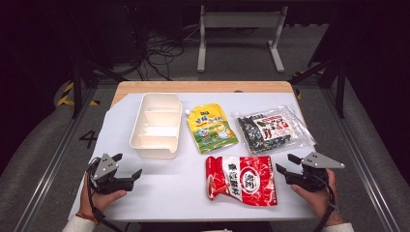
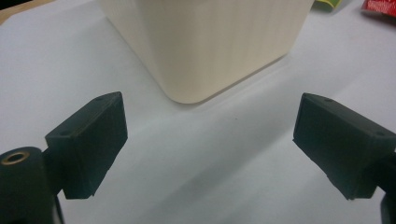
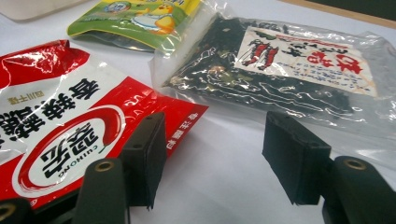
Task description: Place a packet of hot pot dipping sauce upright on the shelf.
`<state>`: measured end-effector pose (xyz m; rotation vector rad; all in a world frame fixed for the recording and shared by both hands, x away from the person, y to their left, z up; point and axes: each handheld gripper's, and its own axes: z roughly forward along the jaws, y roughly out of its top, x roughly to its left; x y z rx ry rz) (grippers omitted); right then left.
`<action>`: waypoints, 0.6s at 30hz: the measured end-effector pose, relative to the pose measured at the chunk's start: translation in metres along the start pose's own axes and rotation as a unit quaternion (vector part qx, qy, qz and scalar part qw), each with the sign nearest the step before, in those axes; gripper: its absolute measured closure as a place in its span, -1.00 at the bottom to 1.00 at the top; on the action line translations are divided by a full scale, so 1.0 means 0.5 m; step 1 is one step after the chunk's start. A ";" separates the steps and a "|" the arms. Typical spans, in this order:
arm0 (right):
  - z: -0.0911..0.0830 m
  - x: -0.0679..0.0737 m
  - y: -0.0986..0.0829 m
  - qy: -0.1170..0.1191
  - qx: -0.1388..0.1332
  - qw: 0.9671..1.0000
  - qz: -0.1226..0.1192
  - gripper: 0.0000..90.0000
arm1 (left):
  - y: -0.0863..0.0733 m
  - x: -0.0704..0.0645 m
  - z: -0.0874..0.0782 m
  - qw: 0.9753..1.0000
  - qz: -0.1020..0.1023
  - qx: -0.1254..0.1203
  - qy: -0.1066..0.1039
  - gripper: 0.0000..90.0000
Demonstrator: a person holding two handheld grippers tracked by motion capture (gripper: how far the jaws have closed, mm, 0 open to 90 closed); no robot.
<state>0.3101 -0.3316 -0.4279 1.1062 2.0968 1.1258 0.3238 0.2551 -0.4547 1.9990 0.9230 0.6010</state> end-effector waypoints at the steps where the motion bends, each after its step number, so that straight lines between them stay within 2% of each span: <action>1: 0.001 0.001 0.000 0.002 0.002 1.000 -0.001 -0.10 | 0.000 -0.002 0.000 1.000 0.000 0.000 0.003 -0.77; 6: 0.005 0.003 -0.001 0.010 0.000 1.000 0.000 -0.07 | 0.000 -0.005 0.003 1.000 -0.009 0.001 -0.013 -0.76; 9: 0.010 0.007 0.002 0.015 0.004 1.000 0.001 -0.06 | -0.001 -0.008 0.006 1.000 -0.004 0.008 -0.025 -0.74; 12: 0.012 0.009 0.007 0.038 -0.005 0.999 0.019 -0.02 | 0.000 -0.009 0.012 0.999 0.001 0.017 -0.034 -0.68; 14: 0.014 0.012 0.011 0.043 -0.003 0.999 0.012 0.00 | 0.000 -0.013 0.017 0.999 0.000 0.021 -0.039 -0.68; 17: 0.017 0.011 0.017 0.048 -0.002 0.999 0.011 0.00 | 0.001 -0.022 0.022 0.998 0.018 0.031 -0.043 -0.68; 18: 0.018 0.011 0.020 0.048 -0.003 0.999 0.012 0.02 | 0.001 -0.025 0.023 0.998 0.018 0.034 -0.047 -0.68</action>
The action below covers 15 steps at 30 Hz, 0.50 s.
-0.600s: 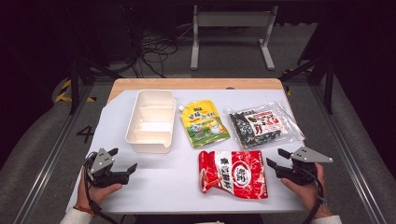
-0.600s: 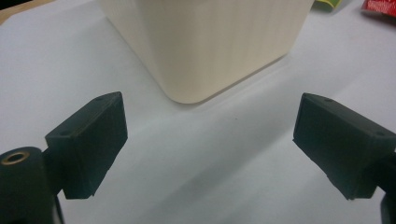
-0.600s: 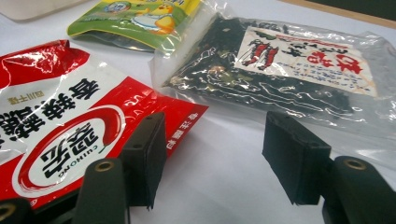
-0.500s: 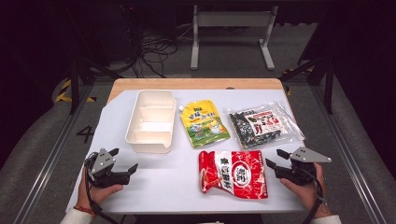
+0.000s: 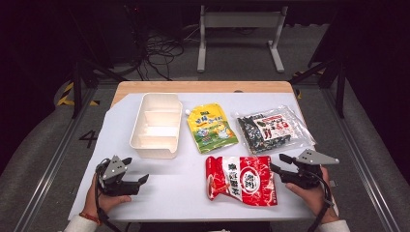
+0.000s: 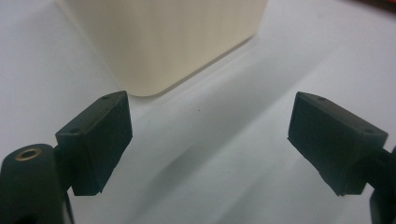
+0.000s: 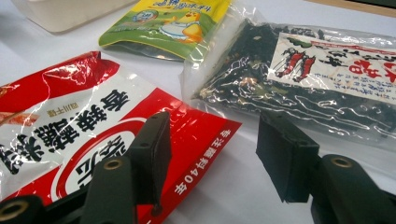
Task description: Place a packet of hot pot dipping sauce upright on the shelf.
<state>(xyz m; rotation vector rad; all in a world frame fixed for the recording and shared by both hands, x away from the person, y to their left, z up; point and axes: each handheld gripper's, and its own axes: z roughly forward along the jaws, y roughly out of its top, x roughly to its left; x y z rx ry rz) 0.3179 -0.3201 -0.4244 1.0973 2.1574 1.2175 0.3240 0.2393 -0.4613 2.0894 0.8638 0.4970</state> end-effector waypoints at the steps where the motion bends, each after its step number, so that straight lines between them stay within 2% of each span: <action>1: 0.000 0.000 0.004 -0.001 0.002 1.000 -0.002 0.05 | 0.000 0.000 0.001 1.000 0.002 0.000 -0.001 -0.69; 5: 0.000 -0.001 0.014 0.001 -0.002 1.000 -0.007 0.05 | 0.001 -0.002 0.009 1.000 0.008 0.009 -0.006 -0.69; 9: 0.013 -0.002 0.026 0.002 0.008 1.000 -0.017 0.09 | 0.002 -0.006 0.017 1.000 0.020 0.022 -0.010 -0.69; 15: 0.029 0.002 0.049 0.011 0.008 1.000 -0.022 0.13 | 0.003 -0.010 0.017 0.999 0.022 0.022 -0.015 -0.68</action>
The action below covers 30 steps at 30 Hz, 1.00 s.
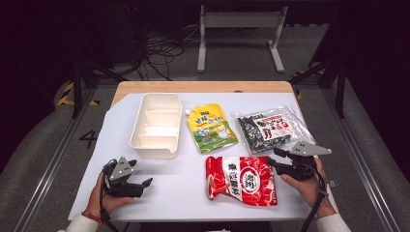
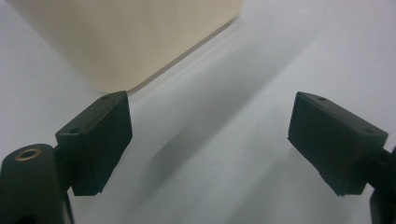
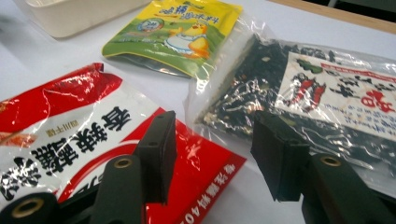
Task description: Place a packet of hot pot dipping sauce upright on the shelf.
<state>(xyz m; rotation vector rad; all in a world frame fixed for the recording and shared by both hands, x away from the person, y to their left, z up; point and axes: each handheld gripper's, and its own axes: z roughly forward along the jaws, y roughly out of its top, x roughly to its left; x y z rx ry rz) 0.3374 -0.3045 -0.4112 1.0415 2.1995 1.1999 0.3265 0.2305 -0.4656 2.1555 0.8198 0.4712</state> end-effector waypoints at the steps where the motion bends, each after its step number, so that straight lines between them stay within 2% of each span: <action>1: 0.003 0.002 0.005 0.003 0.000 1.000 -0.004 0.14 | 0.000 0.000 0.000 1.000 0.000 0.000 0.002 -0.69; 5: 0.016 0.003 0.020 0.007 0.001 1.000 -0.003 0.14 | -0.003 0.006 0.000 1.000 -0.010 0.003 0.009 -0.69; 20: 0.038 0.001 0.058 0.012 -0.005 1.000 -0.012 0.19 | -0.004 0.007 0.000 1.000 -0.003 0.002 0.002 -0.69; 23: 0.049 0.003 0.067 0.015 -0.003 1.000 -0.016 0.21 | -0.005 0.006 0.002 1.000 -0.010 0.002 -0.001 -0.70; 30: 0.076 0.004 0.082 0.022 0.003 1.000 -0.020 0.27 | -0.005 0.007 0.000 1.000 -0.007 0.000 -0.002 -0.70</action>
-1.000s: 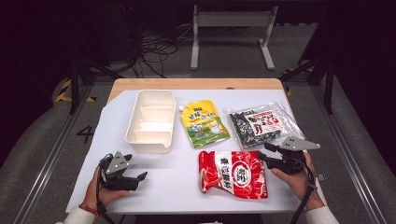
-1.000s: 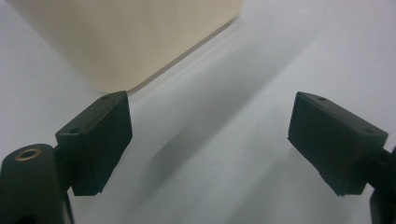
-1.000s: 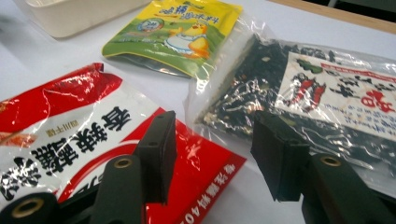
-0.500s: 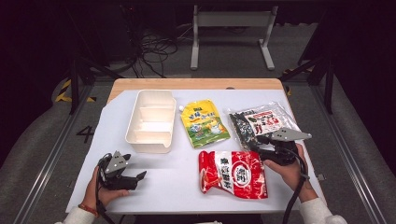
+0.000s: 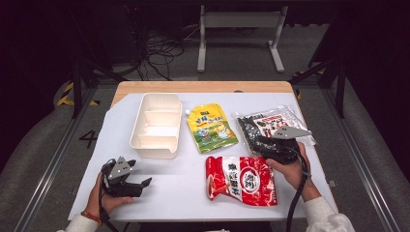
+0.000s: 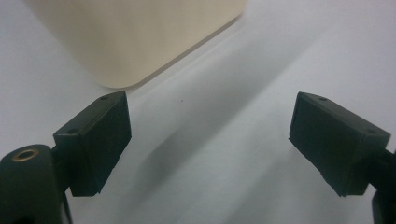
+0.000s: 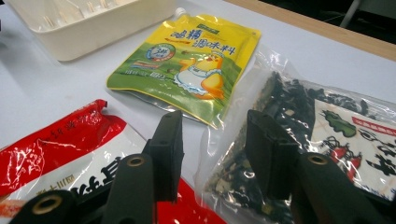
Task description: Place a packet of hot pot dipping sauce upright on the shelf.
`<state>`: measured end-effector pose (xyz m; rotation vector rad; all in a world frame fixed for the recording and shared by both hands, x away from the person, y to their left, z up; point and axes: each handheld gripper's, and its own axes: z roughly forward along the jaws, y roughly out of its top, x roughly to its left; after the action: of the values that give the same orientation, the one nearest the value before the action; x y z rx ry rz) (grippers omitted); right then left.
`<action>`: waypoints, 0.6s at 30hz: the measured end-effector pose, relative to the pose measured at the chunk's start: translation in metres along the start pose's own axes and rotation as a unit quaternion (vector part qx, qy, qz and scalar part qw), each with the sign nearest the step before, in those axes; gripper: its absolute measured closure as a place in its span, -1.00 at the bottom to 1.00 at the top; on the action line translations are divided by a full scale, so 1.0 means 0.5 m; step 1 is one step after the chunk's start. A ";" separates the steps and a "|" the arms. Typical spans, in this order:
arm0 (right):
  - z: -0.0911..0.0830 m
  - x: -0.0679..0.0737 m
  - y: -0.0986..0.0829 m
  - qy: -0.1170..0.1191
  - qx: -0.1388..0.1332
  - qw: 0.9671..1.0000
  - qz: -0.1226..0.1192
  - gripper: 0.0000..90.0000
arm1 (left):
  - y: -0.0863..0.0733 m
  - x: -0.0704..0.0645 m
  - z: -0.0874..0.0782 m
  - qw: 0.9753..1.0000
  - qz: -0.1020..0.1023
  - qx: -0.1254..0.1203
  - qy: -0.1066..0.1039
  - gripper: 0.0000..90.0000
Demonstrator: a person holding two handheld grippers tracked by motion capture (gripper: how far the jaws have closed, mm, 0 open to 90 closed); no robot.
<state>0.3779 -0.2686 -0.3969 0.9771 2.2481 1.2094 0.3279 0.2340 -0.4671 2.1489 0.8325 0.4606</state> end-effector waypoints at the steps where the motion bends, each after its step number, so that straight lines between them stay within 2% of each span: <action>1: 0.004 0.000 0.003 0.002 0.000 1.000 0.001 0.28 | 0.000 -0.001 0.000 1.000 -0.001 0.000 0.000 -0.70; 8: 0.034 0.009 0.019 0.011 0.009 1.000 -0.007 0.32 | -0.001 -0.002 -0.001 1.000 -0.004 -0.001 -0.002 -0.70; 13: 0.055 0.009 0.031 0.022 0.010 1.000 0.001 0.33 | 0.000 -0.002 0.000 1.000 0.000 0.004 0.000 -0.71; 18: 0.075 0.013 0.043 0.029 0.021 0.999 -0.003 0.36 | 0.000 -0.002 0.001 1.000 0.000 0.004 0.000 -0.71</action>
<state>0.4055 -0.2348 -0.3995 0.9616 2.3286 1.2083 0.3274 0.2328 -0.4673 2.1567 0.8359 0.4564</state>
